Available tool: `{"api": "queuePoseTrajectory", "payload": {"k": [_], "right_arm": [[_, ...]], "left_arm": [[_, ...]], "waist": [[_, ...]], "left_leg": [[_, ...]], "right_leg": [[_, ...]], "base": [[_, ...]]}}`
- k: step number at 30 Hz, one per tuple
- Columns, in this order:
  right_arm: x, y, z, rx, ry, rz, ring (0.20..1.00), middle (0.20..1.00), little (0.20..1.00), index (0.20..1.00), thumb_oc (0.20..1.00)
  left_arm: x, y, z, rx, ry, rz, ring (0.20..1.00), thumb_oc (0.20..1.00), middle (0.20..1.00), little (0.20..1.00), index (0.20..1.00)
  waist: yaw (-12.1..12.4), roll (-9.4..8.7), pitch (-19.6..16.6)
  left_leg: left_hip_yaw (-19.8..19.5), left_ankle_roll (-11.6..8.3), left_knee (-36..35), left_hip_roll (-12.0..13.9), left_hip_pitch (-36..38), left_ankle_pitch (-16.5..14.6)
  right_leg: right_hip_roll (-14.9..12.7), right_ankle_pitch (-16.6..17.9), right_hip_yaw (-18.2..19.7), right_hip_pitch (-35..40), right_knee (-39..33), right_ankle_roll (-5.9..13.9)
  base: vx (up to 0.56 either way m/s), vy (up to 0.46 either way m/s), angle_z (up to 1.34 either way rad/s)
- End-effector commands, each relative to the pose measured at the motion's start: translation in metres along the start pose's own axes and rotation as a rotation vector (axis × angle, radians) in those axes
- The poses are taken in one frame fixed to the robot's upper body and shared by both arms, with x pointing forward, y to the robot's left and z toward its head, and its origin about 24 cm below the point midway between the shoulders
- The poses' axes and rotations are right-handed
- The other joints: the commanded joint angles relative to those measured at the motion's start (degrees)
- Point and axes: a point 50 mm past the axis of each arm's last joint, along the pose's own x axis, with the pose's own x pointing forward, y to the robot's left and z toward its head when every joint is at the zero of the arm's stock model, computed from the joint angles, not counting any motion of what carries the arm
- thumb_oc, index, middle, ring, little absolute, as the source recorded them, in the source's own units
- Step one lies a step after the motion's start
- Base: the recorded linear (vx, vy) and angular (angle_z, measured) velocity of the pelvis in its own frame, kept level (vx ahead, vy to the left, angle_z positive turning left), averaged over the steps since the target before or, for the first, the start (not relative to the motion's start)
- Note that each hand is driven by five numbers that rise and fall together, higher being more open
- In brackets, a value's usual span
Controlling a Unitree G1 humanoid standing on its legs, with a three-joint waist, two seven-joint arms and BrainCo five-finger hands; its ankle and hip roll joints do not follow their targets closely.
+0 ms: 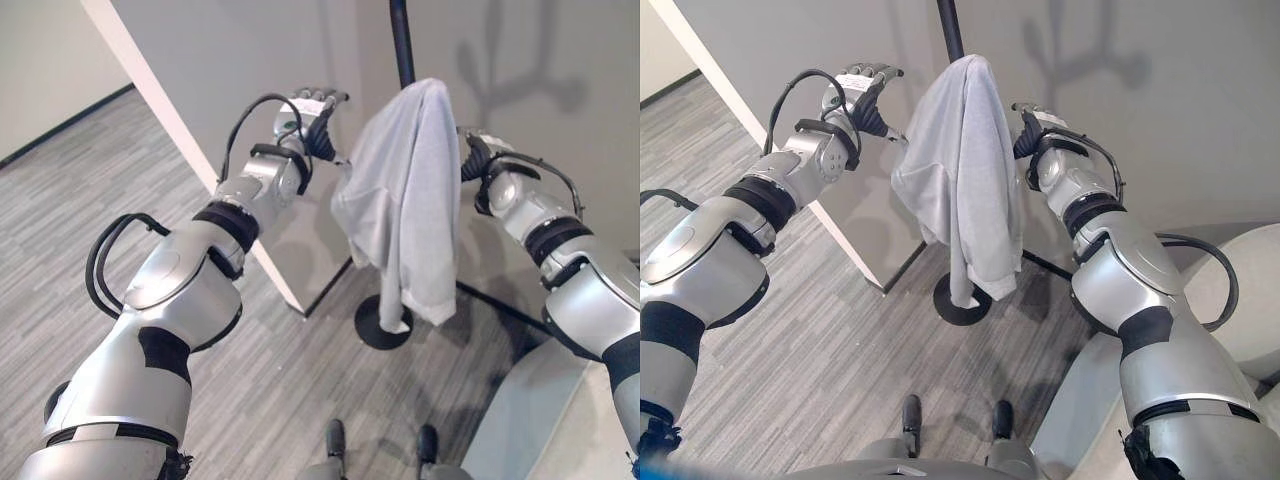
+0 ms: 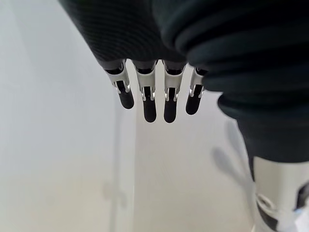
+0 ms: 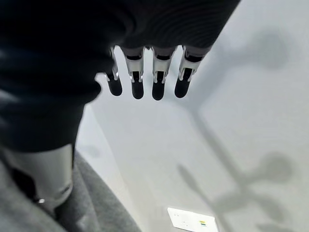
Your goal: Hang the clothes on the sofa on the clothes rack.
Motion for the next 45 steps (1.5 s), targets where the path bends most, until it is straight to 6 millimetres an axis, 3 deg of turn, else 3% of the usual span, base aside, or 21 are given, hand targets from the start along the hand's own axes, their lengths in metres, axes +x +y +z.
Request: {"api": "queuePoseTrajectory", "payload": {"k": [1, 7, 10, 11, 14, 15, 17, 18, 19, 20, 21, 22, 25, 31, 34, 35, 37, 39, 40, 44, 45], "right_arm": [[0.002, -0.043, -0.006, 0.152, 0.006, -0.173, 1.0, 1.0, 1.0, 1.0, 1.0], [-0.014, -0.039, -0.028, 0.389, -0.033, -0.233, 1.0, 1.0, 1.0, 1.0, 1.0], [-0.043, -0.028, -0.054, 0.461, -0.077, -0.263, 1.0, 1.0, 1.0, 1.0, 1.0], [-0.044, -0.026, -0.054, 0.46, -0.075, -0.26, 1.0, 1.0, 1.0, 1.0, 1.0], [-0.093, -0.004, -0.092, 0.506, -0.058, -0.267, 1.0, 1.0, 1.0, 1.0, 1.0], [-0.095, -0.003, -0.093, 0.504, -0.054, -0.263, 1.0, 1.0, 1.0, 1.0, 1.0], [-0.13, 0.006, -0.117, 0.509, -0.014, -0.276, 1.0, 1.0, 1.0, 1.0, 1.0], [-0.132, 0.007, -0.117, 0.508, -0.011, -0.273, 1.0, 1.0, 1.0, 1.0, 1.0], [-0.153, 0.017, -0.128, 0.591, 0.016, -0.279, 1.0, 1.0, 1.0, 1.0, 1.0], [-0.155, 0.017, -0.128, 0.591, 0.019, -0.275, 1.0, 1.0, 1.0, 1.0, 1.0], [-0.166, 0.026, -0.132, 0.635, 0.035, -0.261, 1.0, 1.0, 1.0, 1.0, 1.0], [-0.188, 0.044, -0.137, 0.724, 0.069, -0.225, 1.0, 1.0, 1.0, 1.0, 1.0], [-0.217, 0.068, -0.145, 0.762, 0.13, -0.142, 1.0, 1.0, 1.0, 1.0, 1.0], [-0.255, 0.113, -0.156, 0.819, 0.268, 0.015, 1.0, 1.0, 1.0, 1.0, 1.0], [-0.277, 0.161, -0.162, 0.875, 0.433, 0.142, 1.0, 1.0, 1.0, 1.0, 1.0], [-0.277, 0.161, -0.162, 0.875, 0.432, 0.142, 1.0, 1.0, 1.0, 1.0, 1.0], [-0.304, 0.208, -0.165, 0.879, 0.613, 0.288, 1.0, 1.0, 1.0, 1.0, 1.0], [-0.304, 0.208, -0.165, 0.88, 0.612, 0.287, 1.0, 1.0, 1.0, 1.0, 1.0], [-0.333, 0.242, -0.165, 0.904, 0.784, 0.388, 1.0, 1.0, 1.0, 1.0, 1.0], [-0.376, 0.273, -0.17, 0.878, 1.043, 0.499, 1.0, 1.0, 1.0, 1.0, 1.0], [-0.375, 0.273, -0.17, 0.878, 1.043, 0.499, 1.0, 1.0, 1.0, 1.0, 1.0]], "left_arm": [[0.003, 0.043, -0.029, -0.149, 0.11, 0.127, 1.0, 1.0, 1.0, 1.0, 1.0], [-0.019, 0.04, -0.043, -0.458, 0.11, 0.194, 1.0, 1.0, 1.0, 1.0, 1.0], [-0.056, 0.028, -0.061, -0.645, 0.122, 0.252, 1.0, 1.0, 1.0, 1.0, 1.0], [-0.057, 0.027, -0.061, -0.645, 0.124, 0.249, 1.0, 1.0, 1.0, 1.0, 1.0], [-0.12, -0.011, -0.087, -0.808, 0.26, 0.263, 1.0, 1.0, 1.0, 1.0, 1.0], [-0.122, -0.012, -0.087, -0.81, 0.263, 0.259, 1.0, 1.0, 1.0, 1.0, 1.0], [-0.181, -0.046, -0.102, -0.967, 0.433, 0.26, 1.0, 1.0, 1.0, 1.0, 1.0], [-0.183, -0.047, -0.102, -0.968, 0.436, 0.256, 1.0, 1.0, 1.0, 1.0, 1.0], [-0.22, -0.069, -0.105, -1.106, 0.558, 0.269, 1.0, 1.0, 1.0, 1.0, 1.0], [-0.221, -0.07, -0.105, -1.107, 0.56, 0.265, 1.0, 1.0, 1.0, 1.0, 1.0], [-0.238, -0.081, -0.102, -1.184, 0.617, 0.268, 1.0, 1.0, 1.0, 1.0, 1.0], [-0.275, -0.1, -0.098, -1.294, 0.736, 0.265, 1.0, 1.0, 1.0, 1.0, 1.0], [-0.33, -0.136, -0.086, -1.444, 0.953, 0.216, 1.0, 1.0, 1.0, 1.0, 1.0], [-0.398, -0.182, -0.059, -1.362, 1.146, -0.167, 1.0, 1.0, 1.0, 1.0, 1.0], [-0.419, -0.208, -0.04, -1.341, 1.248, -0.325, 1.0, 1.0, 1.0, 1.0, 1.0], [-0.419, -0.208, -0.04, -1.341, 1.247, -0.324, 1.0, 1.0, 1.0, 1.0, 1.0], [-0.432, -0.222, -0.025, -1.278, 1.266, -0.482, 1.0, 1.0, 1.0, 1.0, 1.0], [-0.432, -0.222, -0.025, -1.278, 1.265, -0.481, 1.0, 1.0, 1.0, 1.0, 1.0], [-0.447, -0.234, -0.014, -1.182, 1.311, -0.611, 1.0, 1.0, 1.0, 1.0, 1.0], [-0.463, -0.244, -0.002, -1.123, 1.373, -0.744, 1.0, 1.0, 1.0, 1.0, 1.0], [-0.463, -0.244, -0.002, -1.123, 1.373, -0.744, 1.0, 1.0, 1.0, 1.0, 1.0]], "waist": [[1.3, -3.26, 2.8], [1.1, -3.42, 2.0], [1.0, -3.74, 1.2], [1.0, -3.73, 1.0], [1.0, -4.18, 0.0], [1.0, -4.13, -0.3], [1.1, -4.35, -0.8], [1.2, -4.32, -1.0], [1.1, -4.32, -1.1], [1.2, -4.32, -1.4], [1.2, -4.32, -1.4], [1.1, -4.34, -1.7], [0.9, -4.19, -1.8], [0.6, -3.95, -1.8], [0.5, -4.17, -1.7], [0.5, -4.22, -1.9], [0.6, -4.45, -2.1], [0.6, -4.46, -2.1], [0.6, -4.72, -2.4], [0.6, -4.62, -2.8], [0.6, -4.62, -2.7]], "left_leg": [[0.1, -1.08, 0.2, -0.9, 4.5, -5.5], [0.6, -1.02, 0.2, -0.8, 6.3, -6.3], [1.0, -0.88, 0.2, -0.7, 7.8, -7.1], [1.1, -0.88, 0.2, -0.7, 7.9, -7.1], [1.4, -0.55, 0.2, -0.6, 9.6, -8.1], [1.4, -0.55, 0.2, -0.6, 9.7, -8.1], [1.5, -0.29, 0.2, -0.5, 10.7, -8.7], [1.5, -0.29, 0.2, -0.5, 10.8, -8.8], [1.6, -0.11, 0.2, -0.6, 11.4, -9.1], [1.6, -0.1, 0.2, -0.6, 11.3, -9.1], [1.6, 0.03, 0.2, -0.6, 11.5, -9.2], [1.6, 0.27, 0.2, -0.6, 11.8, -9.3], [1.9, 0.6, 0.2, -0.7, 12.0, -9.4], [2.5, 1.05, 0.2, -0.9, 12.0, -9.2], [2.5, 1.16, 0.2, -1.0, 12.3, -9.2], [2.5, 1.19, 0.2, -1.1, 12.0, -9.0], [2.4, 1.33, 0.2, -1.2, 12.0, -9.1], [2.4, 1.33, 0.2, -1.2, 12.0, -9.1], [2.3, 1.38, 0.2, -1.5, 12.1, -9.2], [2.3, 1.43, 0.2, -1.7, 12.4, -9.5], [2.3, 1.43, 0.2, -1.7, 12.5, -9.5]], "right_leg": [[-2.4, -4.1, 0.2, 2.4, 0.5, 4.17], [-2.5, -4.4, 0.0, 4.2, 0.5, 4.13], [-2.6, -4.9, 0.0, 5.6, 0.5, 4.01], [-2.6, -4.9, 0.0, 5.6, 0.5, 4.01], [-2.8, -5.6, -0.2, 7.4, 0.5, 3.82], [-2.8, -5.6, -0.2, 7.4, 0.5, 3.82], [-3.0, -6.1, -0.4, 8.6, 0.5, 3.72], [-3.0, -6.1, -0.4, 8.6, 0.5, 3.73], [-3.1, -6.4, -0.3, 9.2, 0.5, 3.63], [-3.1, -6.4, -0.3, 9.2, 0.5, 3.64], [-3.2, -6.4, -0.3, 9.4, 0.5, 3.6], [-3.3, -6.4, -0.3, 9.6, 0.5, 3.56], [-3.4, -6.3, -0.2, 9.5, 0.5, 3.5], [-3.9, -5.7, 0.1, 8.9, 0.9, 3.76], [-4.1, -5.7, 0.2, 9.0, 1.1, 3.82], [-4.1, -5.6, 0.2, 8.8, 1.1, 3.83], [-4.3, -5.5, 0.1, 8.7, 1.3, 3.88], [-4.3, -5.6, 0.1, 8.7, 1.3, 3.89], [-4.3, -5.6, 0.2, 8.7, 1.4, 3.84], [-4.4, -5.8, 0.0, 9.1, 1.4, 3.78], [-4.4, -5.8, 0.0, 9.1, 1.4, 3.78]], "base": [[0.0, 0.0, 0.0], [0.02, -0.002, -0.02], [0.05, -0.005, -0.04], [0.07, -0.008, -0.12], [0.09, -0.006, -0.09], [0.05, 0.002, -0.06], [0.06, 0.006, -0.07], [0.07, 0.02, -0.06], [0.04, 0.018, -0.03], [0.05, 0.024, -0.03], [0.0, 0.0, 0.0], [0.03, 0.032, 0.04], [0.01, 0.024, 0.01], [-0.01, 0.03, -0.03], [-0.02, 0.033, -0.07], [-0.01, 0.02, -0.03], [-0.01, 0.01, -0.02], [0.0, 0.0, 0.0], [0.0, 0.0, 0.0], [0.0, 0.007, -0.01], [0.0, 0.0, 0.0]]}}
